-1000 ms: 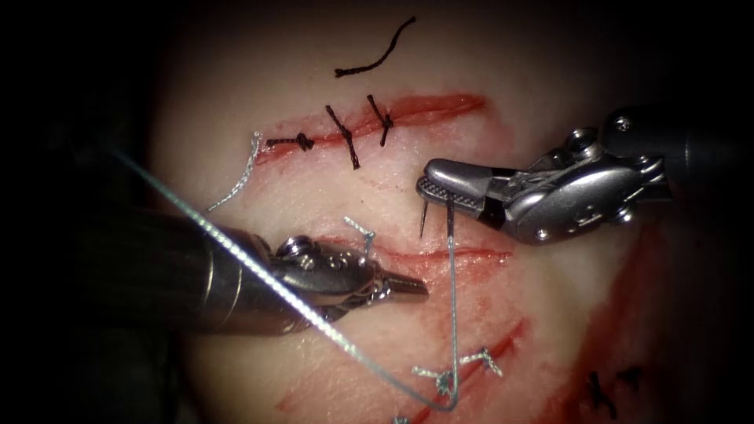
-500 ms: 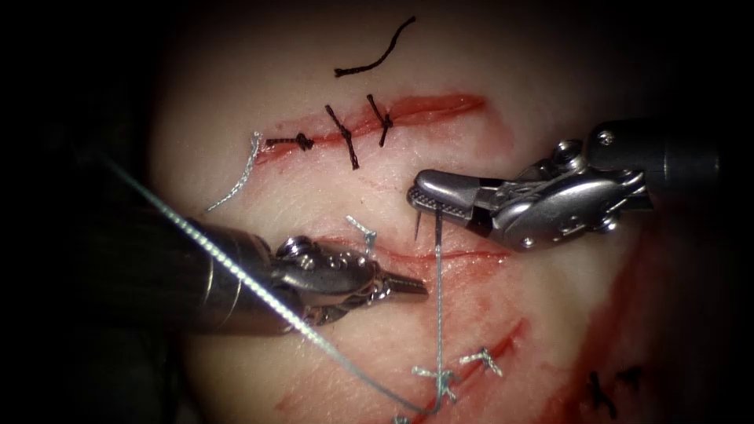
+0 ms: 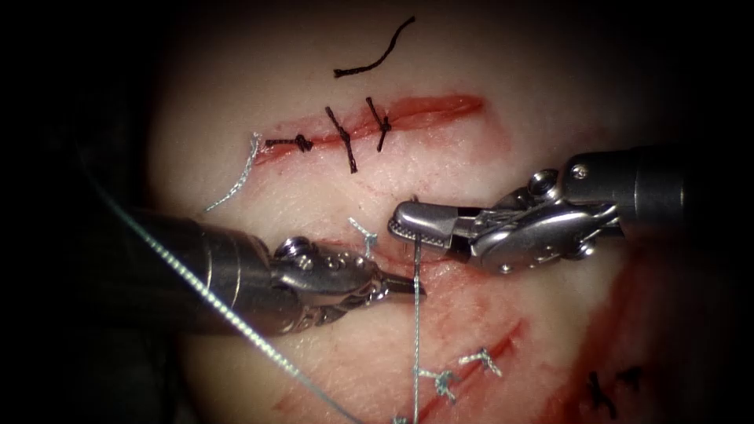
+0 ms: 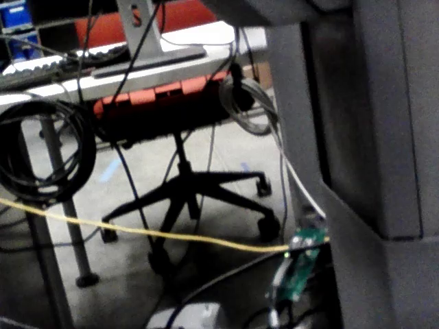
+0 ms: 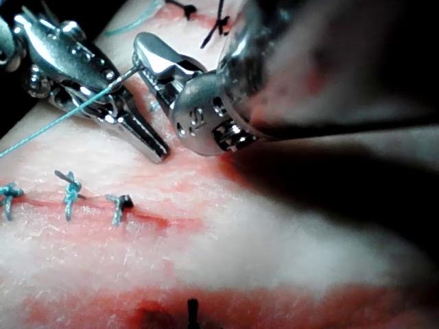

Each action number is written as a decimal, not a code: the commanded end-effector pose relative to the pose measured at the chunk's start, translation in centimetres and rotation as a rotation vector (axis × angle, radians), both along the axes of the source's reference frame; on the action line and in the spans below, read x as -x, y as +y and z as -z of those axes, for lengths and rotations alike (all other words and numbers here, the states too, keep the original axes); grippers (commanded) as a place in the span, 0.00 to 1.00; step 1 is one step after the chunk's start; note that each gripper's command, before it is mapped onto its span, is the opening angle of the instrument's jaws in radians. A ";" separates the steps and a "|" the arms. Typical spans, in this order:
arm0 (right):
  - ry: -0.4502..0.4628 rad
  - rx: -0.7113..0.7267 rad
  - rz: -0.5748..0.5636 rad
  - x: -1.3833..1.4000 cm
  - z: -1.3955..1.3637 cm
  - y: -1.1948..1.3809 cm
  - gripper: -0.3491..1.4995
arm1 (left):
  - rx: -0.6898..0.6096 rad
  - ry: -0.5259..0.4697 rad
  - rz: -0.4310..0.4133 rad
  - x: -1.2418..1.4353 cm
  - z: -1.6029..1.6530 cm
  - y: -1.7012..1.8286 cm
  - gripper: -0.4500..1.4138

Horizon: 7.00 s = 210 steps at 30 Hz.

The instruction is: Wound Closure

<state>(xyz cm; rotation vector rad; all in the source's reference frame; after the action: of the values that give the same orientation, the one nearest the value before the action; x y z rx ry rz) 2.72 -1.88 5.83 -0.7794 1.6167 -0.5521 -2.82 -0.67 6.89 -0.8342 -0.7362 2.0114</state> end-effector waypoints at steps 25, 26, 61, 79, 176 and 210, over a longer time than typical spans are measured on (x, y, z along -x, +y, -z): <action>-0.034 -0.388 0.025 -0.07 0.19 0.32 0.00 | -0.053 0.091 -0.031 -0.05 -0.28 -0.18 0.00; -0.039 -0.399 0.028 -0.07 0.18 0.31 0.00 | -0.053 0.091 -0.031 -0.05 -0.28 -0.18 0.00; -0.075 -1.328 0.094 -0.05 -0.13 0.37 0.00 | -0.046 0.044 -0.058 -0.07 -0.19 -0.13 0.04; -0.045 -1.613 0.087 0.00 -0.29 0.41 0.00 | 0.473 -0.179 -0.535 0.05 0.30 -0.03 0.62; -0.025 -1.086 -0.093 0.11 0.32 0.63 0.87 | 0.174 -0.478 0.025 0.33 0.62 0.23 0.00; -0.367 -1.136 0.506 -0.81 0.38 -0.26 0.00 | -0.762 -0.890 0.749 -0.72 1.69 1.46 0.00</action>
<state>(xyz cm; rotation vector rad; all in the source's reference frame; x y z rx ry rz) 3.43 -2.12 5.44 0.5625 1.4527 -0.0486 -2.03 0.80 5.13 -1.2696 -1.2968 0.5467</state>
